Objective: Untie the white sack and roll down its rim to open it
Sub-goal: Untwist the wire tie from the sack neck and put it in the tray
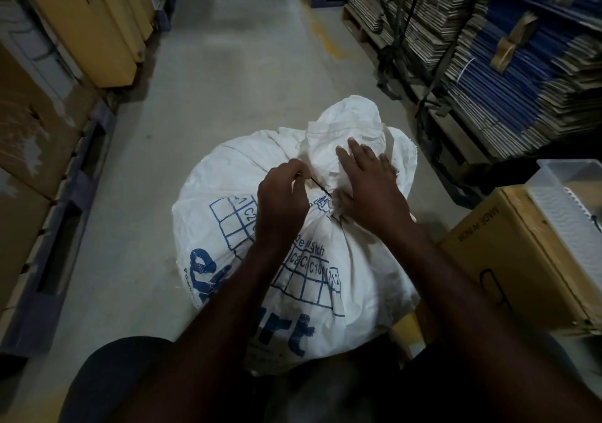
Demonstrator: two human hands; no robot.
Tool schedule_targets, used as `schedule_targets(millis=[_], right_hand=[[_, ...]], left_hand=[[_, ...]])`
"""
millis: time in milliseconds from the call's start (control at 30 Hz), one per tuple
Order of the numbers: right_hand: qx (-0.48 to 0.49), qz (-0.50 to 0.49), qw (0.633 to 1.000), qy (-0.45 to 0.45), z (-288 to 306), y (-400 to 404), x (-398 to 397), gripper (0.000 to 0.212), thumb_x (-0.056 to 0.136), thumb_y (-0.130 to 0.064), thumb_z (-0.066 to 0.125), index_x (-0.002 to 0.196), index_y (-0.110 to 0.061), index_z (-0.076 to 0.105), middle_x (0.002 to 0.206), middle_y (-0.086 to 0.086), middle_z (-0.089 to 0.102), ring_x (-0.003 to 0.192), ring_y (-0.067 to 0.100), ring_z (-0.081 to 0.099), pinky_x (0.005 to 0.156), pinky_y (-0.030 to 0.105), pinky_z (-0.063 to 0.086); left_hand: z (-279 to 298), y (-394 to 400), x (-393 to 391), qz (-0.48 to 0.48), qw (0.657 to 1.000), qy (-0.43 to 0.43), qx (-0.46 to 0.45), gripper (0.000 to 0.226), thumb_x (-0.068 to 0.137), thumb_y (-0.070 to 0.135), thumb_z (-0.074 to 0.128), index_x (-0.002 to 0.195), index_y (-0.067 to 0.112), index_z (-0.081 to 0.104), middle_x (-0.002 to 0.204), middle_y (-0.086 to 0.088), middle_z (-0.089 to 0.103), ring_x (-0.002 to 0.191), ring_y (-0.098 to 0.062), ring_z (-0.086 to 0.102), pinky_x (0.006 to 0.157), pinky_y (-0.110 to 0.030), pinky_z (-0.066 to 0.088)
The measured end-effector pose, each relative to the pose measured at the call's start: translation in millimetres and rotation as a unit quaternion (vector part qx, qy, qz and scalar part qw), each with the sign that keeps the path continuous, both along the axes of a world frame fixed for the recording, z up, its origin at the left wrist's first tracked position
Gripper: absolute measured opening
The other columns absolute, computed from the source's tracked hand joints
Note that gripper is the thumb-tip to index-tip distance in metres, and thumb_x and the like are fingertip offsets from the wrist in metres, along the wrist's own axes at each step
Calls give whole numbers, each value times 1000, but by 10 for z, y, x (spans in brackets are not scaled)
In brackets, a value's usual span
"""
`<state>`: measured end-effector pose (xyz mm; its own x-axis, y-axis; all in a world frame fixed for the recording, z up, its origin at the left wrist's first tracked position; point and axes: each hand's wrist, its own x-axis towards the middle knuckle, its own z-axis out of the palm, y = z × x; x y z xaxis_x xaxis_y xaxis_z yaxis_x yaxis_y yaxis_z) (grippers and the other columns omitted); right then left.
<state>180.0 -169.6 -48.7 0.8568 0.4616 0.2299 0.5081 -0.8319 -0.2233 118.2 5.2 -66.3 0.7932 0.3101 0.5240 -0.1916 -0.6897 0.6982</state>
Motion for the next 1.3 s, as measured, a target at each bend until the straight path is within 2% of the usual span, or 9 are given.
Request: schedule_targets(millis=[100,233,500,667,833,967,1067,1200,1300], right_hand=[[11,-15,1000,10,-54,11,21,72,104,-40,56,165,-17,26,173,11,18,159,31,19,130,55,14],[30,-27,999,31,-119,34,52,59,112,-44,34,165,-19,28,172,11,24,158,29,25,129,55,16],[98,-25,995,-17,-178,30,148,48,109,-15,50,156,-13,46,169,15,31,157,34,27,128,49,24],[165,38,985,-35,-109,68,77,57,99,4,48,150,-22,49,159,3,48,155,26,33,122,41,36],[117,63,991,-8,-76,69,20,63,89,-1,35,141,-26,60,154,19,51,148,40,40,116,48,37],[115,51,990,65,-121,9,108,85,81,5,66,145,-46,43,156,5,51,143,29,51,106,42,51],[81,63,991,87,-51,-26,150,98,83,2,69,150,-59,31,167,5,38,143,29,52,100,41,54],[14,124,990,73,17,-100,145,70,93,-25,37,154,-58,36,172,18,20,128,36,63,80,27,45],[-4,105,992,68,-133,-156,235,43,99,-32,59,138,-50,62,172,15,22,105,33,74,83,33,56]], left_hand=[[-91,-45,47,12,997,43,-58,23,91,-5,65,105,13,71,102,3,75,95,-15,68,90,-40,56],[-224,-86,148,-14,983,165,-73,35,98,21,73,133,22,66,123,-3,79,115,-21,73,101,-41,58],[-298,-128,300,-11,973,143,-183,26,84,23,87,106,25,73,89,11,81,89,-2,79,89,-40,64],[-312,-80,293,-3,965,119,-235,21,84,16,89,94,21,71,90,9,82,85,2,79,89,-36,64],[-318,-50,277,-3,953,131,-272,37,83,20,89,98,24,55,83,5,82,85,-13,81,91,-47,63],[-354,-41,318,6,949,144,-280,49,79,29,91,99,27,46,77,3,81,82,-24,80,88,-51,63],[-369,-55,349,15,948,140,-284,50,81,24,91,102,25,46,78,3,81,83,-21,80,90,-46,63],[-363,-78,388,33,952,137,-271,50,83,21,91,108,21,47,81,1,80,81,-12,78,80,-32,59],[-377,-122,424,41,954,138,-262,50,83,21,90,107,24,47,81,1,80,81,-15,77,80,-32,58]])
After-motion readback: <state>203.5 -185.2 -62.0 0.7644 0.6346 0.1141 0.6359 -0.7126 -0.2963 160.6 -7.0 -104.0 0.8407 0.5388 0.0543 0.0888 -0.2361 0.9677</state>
